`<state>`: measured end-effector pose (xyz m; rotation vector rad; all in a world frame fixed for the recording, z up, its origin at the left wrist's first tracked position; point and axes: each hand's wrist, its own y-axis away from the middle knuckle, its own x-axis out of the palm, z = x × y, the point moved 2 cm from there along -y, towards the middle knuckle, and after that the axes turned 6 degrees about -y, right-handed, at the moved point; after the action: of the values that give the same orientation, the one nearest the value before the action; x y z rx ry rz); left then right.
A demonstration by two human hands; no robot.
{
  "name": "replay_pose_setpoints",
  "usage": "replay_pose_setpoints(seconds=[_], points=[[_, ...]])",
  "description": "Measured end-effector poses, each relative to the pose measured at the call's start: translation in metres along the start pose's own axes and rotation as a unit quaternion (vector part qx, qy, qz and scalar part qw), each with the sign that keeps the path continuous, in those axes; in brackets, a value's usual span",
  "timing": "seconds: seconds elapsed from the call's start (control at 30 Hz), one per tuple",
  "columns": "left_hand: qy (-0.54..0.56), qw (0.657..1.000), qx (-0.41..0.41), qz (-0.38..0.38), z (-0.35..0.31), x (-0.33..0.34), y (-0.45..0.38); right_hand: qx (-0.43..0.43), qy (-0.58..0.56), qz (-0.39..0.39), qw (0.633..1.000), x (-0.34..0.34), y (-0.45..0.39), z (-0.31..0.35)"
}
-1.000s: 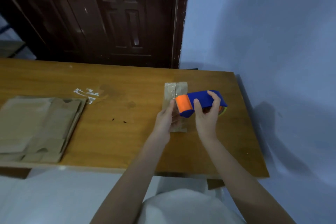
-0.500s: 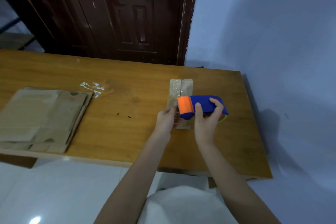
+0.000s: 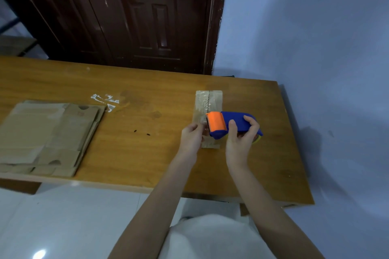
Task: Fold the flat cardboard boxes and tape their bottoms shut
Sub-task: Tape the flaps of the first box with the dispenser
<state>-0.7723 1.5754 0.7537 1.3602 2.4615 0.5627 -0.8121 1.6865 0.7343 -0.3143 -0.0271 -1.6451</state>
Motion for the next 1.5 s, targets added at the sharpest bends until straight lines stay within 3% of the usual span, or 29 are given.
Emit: replay_pose_setpoints(seconds=[0.27,0.43,0.57,0.7,0.9,1.33,1.5], points=[[-0.008,1.000,0.027,0.007,0.002,-0.002,-0.004,0.006,0.011,-0.011,1.000,-0.001,-0.005,-0.001],[-0.006,0.997,0.065,-0.029,0.004,-0.006,-0.008,0.023,-0.001,0.000,1.000,0.003,-0.001,0.000],[-0.103,0.984,0.117,-0.090,0.020,-0.005,-0.017,0.035,-0.007,0.008,0.999,0.008,0.002,0.004],[-0.234,0.947,0.140,-0.171,0.025,-0.002,-0.015,0.032,0.001,-0.004,0.999,0.012,0.003,0.007],[-0.349,0.897,0.164,-0.217,0.011,-0.004,-0.011,0.035,0.001,-0.024,0.999,0.017,-0.006,0.017],[-0.424,0.860,0.183,-0.216,0.008,-0.012,-0.012,0.054,0.014,-0.024,0.998,0.020,-0.014,0.023],[-0.441,0.857,0.166,-0.207,0.015,-0.035,-0.013,0.070,-0.008,-0.083,0.994,0.003,-0.032,0.028]])
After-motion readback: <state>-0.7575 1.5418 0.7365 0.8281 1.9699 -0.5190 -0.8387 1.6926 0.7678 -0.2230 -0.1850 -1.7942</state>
